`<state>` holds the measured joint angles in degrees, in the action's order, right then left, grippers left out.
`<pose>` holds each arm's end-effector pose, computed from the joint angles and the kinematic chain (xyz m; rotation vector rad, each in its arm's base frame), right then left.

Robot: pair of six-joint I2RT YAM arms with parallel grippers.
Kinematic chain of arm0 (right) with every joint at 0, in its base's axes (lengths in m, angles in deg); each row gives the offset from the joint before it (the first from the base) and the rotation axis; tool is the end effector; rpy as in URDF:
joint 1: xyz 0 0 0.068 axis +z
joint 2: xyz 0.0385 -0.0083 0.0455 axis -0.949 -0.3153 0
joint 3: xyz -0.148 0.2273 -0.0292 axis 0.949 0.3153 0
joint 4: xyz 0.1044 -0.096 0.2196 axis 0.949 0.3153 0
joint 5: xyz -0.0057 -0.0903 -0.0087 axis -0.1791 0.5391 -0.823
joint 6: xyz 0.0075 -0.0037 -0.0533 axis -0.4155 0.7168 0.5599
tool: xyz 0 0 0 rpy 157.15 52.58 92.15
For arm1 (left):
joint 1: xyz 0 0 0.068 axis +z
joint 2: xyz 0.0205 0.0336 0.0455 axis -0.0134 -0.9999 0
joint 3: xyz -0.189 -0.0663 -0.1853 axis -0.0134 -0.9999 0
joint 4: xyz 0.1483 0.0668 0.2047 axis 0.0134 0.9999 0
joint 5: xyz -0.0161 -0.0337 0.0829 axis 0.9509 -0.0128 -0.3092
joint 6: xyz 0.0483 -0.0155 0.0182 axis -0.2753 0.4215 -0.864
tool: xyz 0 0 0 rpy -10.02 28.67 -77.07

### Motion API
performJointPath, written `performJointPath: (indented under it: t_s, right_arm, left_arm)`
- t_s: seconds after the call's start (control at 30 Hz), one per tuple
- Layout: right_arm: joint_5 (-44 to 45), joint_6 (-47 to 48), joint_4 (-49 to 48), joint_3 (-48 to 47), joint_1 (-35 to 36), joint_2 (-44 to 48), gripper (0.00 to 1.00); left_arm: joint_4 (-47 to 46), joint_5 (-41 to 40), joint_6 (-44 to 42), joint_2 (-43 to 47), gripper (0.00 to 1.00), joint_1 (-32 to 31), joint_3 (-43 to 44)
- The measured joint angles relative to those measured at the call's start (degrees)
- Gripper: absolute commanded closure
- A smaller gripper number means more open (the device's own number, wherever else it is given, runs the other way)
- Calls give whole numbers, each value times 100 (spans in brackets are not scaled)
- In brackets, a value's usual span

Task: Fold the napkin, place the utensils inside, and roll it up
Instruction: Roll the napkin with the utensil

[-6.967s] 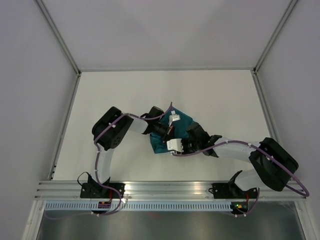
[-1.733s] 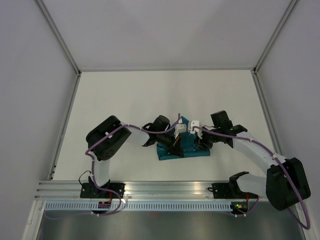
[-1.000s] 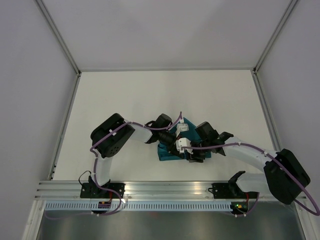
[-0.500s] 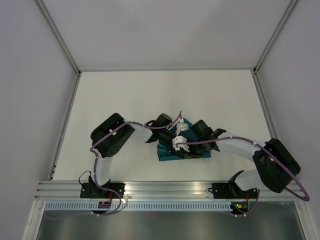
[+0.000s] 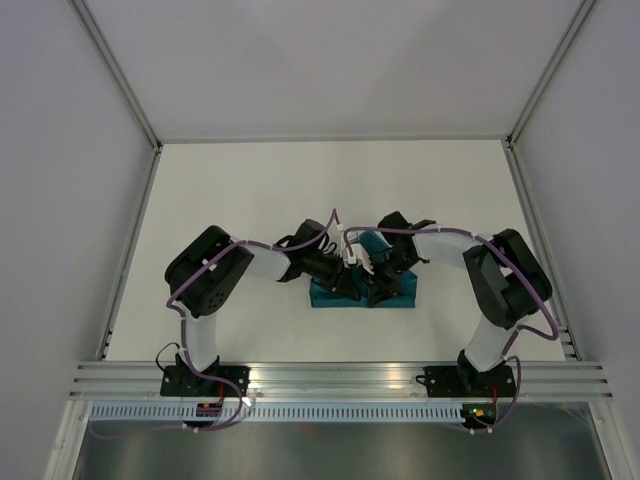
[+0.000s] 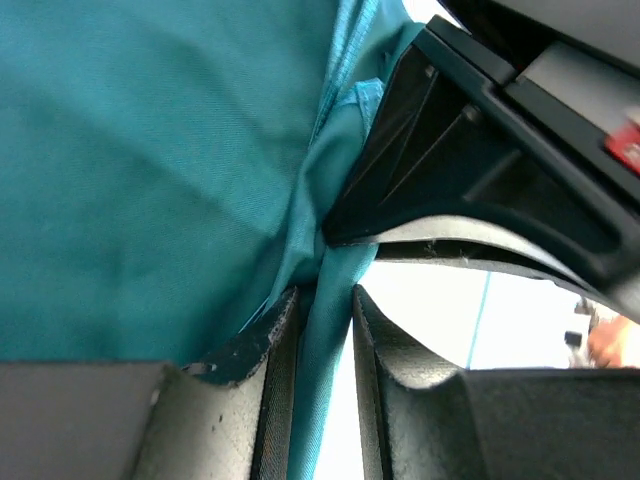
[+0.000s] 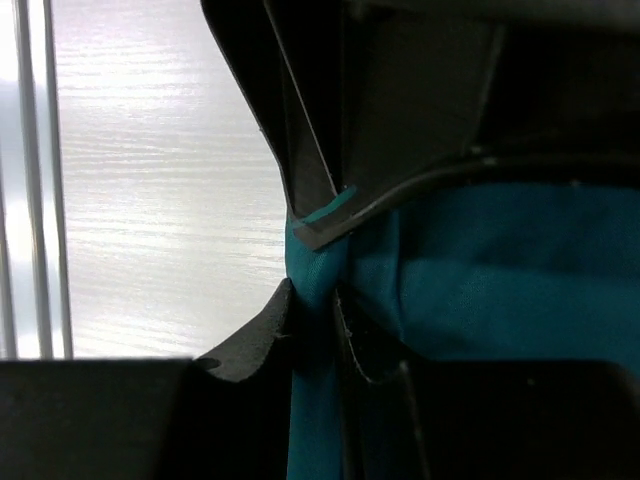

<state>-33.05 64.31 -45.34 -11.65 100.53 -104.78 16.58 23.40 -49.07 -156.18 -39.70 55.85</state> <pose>0.2373 0.1587 0.1395 -1.8358 1.9593 0.9850 0.2578 -0.2548 0.1083 0.8780 2.3634 -1.4758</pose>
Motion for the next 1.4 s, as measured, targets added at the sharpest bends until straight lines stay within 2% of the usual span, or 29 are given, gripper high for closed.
performJointPath:
  t_s: [0.13, 0.27, 0.53, 0.63, 0.77, 0.93, 1.1, 1.27, 1.4]
  right_arm:
    - [-463, 317, 697, -588, -280, -662, 98]
    - [-844, 496, 1300, -1010, -487, -1191, 99]
    - [-1145, 435, 2590, -1464, -603, -2022, 99]
    - [-1141, 376, 2894, -1521, -603, -2214, 99]
    - [-1106, 229, 3082, -1537, -603, -2337, 99]
    - [-1062, 90, 3097, -1537, -599, -2347, 100]
    - [-1036, 13, 3095, -1534, -601, -2347, 100]
    - [-1036, -66, 3082, -1499, -627, -2347, 100]
    - [-1040, -96, 3082, -1436, -638, -2341, 100]
  left_arm:
    - [-157, -417, 409, 258, 67, 92, -188]
    - [-247, -1281, 494, 761, 65, 225, -522]
    - [-940, -2885, -33, 2389, 64, 214, -1099]
    - [-1222, -3709, -754, 2916, 61, -286, -1545]
    - [-1788, -4837, -1860, 3193, 59, -1368, -2127]
    - [-2203, -5665, -2782, 3259, 57, -2175, -2699]
    - [-2448, -6111, -3506, 3012, 54, -2909, -2780]
    - [-2420, -6188, -4116, 2205, 54, -3593, -2540]
    - [-2461, -6293, -4498, 1687, 53, -3908, -2291]
